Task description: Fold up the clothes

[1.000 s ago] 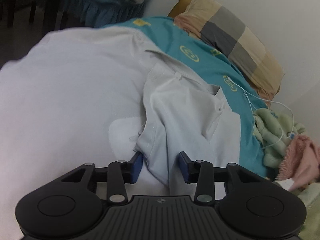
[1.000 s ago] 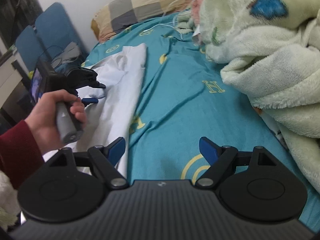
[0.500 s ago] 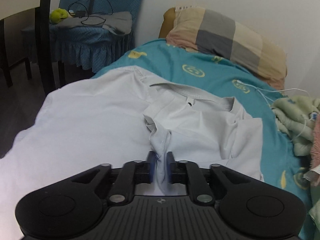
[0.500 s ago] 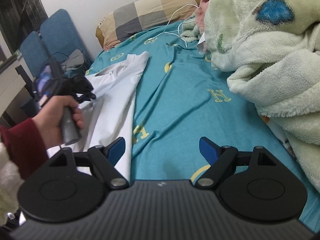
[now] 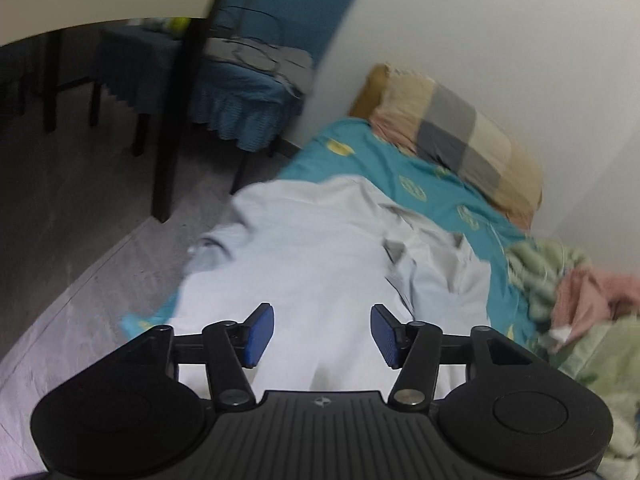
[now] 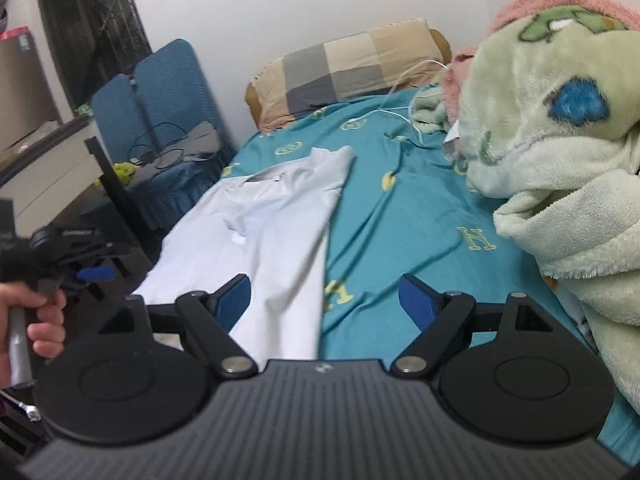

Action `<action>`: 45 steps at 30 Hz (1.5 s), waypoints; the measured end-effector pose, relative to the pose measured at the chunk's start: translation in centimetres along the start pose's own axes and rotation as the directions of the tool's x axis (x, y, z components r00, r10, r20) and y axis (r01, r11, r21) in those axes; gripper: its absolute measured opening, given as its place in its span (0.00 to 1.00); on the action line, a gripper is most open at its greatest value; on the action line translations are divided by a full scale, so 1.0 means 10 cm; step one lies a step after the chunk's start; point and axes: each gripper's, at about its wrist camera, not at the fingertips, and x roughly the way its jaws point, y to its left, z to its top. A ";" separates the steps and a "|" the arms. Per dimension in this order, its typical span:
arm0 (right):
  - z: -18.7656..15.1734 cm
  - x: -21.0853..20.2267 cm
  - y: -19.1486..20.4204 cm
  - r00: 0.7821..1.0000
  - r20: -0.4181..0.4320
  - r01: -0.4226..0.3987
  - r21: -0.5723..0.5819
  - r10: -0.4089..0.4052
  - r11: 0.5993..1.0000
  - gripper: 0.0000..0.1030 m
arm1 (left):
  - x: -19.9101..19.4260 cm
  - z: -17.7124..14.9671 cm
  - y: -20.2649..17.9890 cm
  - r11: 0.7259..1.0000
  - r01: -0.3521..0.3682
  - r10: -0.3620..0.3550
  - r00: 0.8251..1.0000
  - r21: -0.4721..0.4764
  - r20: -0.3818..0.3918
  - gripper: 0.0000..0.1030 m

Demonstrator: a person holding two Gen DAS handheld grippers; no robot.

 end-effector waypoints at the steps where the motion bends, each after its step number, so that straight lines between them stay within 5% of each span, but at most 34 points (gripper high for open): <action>1: -0.01 -0.03 0.04 1.000 0.005 -0.001 -0.020 0.001 1.000 0.80 | -0.06 0.03 0.14 0.999 0.008 -0.007 1.000 -0.041 0.015 0.60; 6: -0.07 -0.02 0.22 1.000 -0.006 -0.006 -0.088 0.006 0.996 0.80 | -0.03 0.06 0.73 0.962 0.041 -0.036 0.999 -0.270 0.024 0.60; 11: -0.15 0.01 0.44 1.000 -0.016 -0.015 -0.183 0.013 0.983 0.80 | 0.18 0.08 1.19 0.857 0.108 -0.109 0.994 -0.503 0.028 0.61; 18: -0.23 0.16 0.63 0.998 -0.064 -0.018 -0.230 0.004 0.973 0.80 | 0.78 0.31 1.66 0.825 0.041 -0.062 0.998 -0.564 -0.018 0.63; 28: -0.26 0.58 0.62 0.986 -0.161 0.015 -0.160 -0.041 0.987 0.80 | 2.22 0.35 2.10 0.711 -0.021 -0.101 0.986 -0.703 -0.132 0.68; 33: -0.29 0.85 0.65 0.979 -0.198 0.024 -0.161 -0.056 0.987 0.80 | 2.56 0.37 2.19 0.673 0.000 -0.143 0.981 -0.739 -0.130 0.64; 35: -0.30 0.94 0.64 0.974 -0.218 0.022 -0.149 -0.055 0.989 0.80 | 2.57 0.41 2.18 0.692 0.015 -0.140 0.984 -0.722 -0.113 0.37; 38: -0.29 1.00 0.61 0.971 -0.232 0.026 -0.125 -0.055 0.992 0.80 | 2.53 0.51 2.06 0.782 0.020 -0.104 0.990 -0.623 -0.099 0.10; 45: -0.19 0.86 0.56 0.980 -0.197 0.017 -0.077 -0.032 0.997 0.80 | 1.97 0.96 1.43 0.945 -0.089 0.093 0.996 -0.313 -0.003 0.07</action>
